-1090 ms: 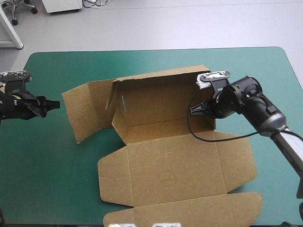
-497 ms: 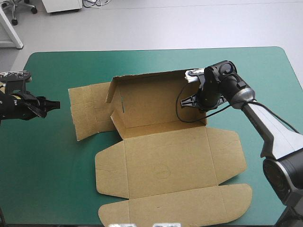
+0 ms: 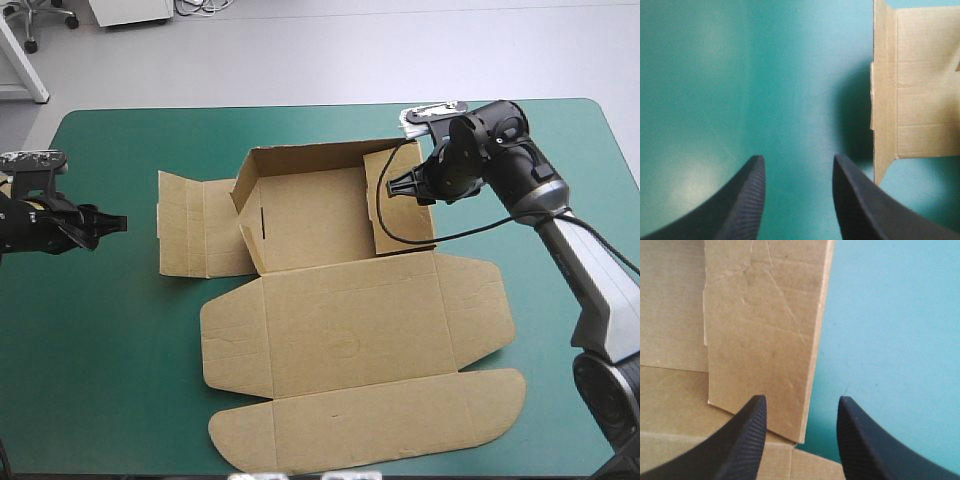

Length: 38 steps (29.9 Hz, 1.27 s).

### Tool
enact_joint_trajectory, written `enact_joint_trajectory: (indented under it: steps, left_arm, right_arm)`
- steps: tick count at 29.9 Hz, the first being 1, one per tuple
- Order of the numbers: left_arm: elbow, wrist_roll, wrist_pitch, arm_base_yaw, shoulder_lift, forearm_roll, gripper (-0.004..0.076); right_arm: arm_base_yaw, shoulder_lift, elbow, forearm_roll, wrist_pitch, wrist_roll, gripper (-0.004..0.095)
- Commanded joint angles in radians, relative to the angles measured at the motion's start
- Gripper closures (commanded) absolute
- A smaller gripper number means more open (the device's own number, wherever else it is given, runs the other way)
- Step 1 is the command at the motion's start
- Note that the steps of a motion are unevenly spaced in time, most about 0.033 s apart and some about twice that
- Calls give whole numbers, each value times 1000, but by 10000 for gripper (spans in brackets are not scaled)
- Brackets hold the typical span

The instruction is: Fold the box

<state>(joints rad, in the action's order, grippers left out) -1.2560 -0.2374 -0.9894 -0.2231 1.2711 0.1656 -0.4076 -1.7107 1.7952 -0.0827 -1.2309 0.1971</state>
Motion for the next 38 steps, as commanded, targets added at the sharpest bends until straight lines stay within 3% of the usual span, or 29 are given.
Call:
enact_joint_trajectory:
  steps: [1, 7, 14, 26, 38]
  left_arm:
    - [-24, 0, 40, -1, -30, 26, 409]
    - [-24, 0, 37, -1, -30, 78, 409]
    - [-24, -4, 16, -1, -30, 85, 409]
    - [-24, -4, -13, -1, -30, 73, 409]
    - [-24, -4, -13, -1, -30, 69, 409]
  right_arm:
    - [9, 87, 25, -3, -17, -29, 477]
    - [6, 96, 13, 8, 8, -57, 469]
    - [8, 42, 31, -28, 106, -59, 195]
    - [72, -177, 196, -35, 80, -56, 195]
    - [109, -333, 244, 137, 76, -119, 207]
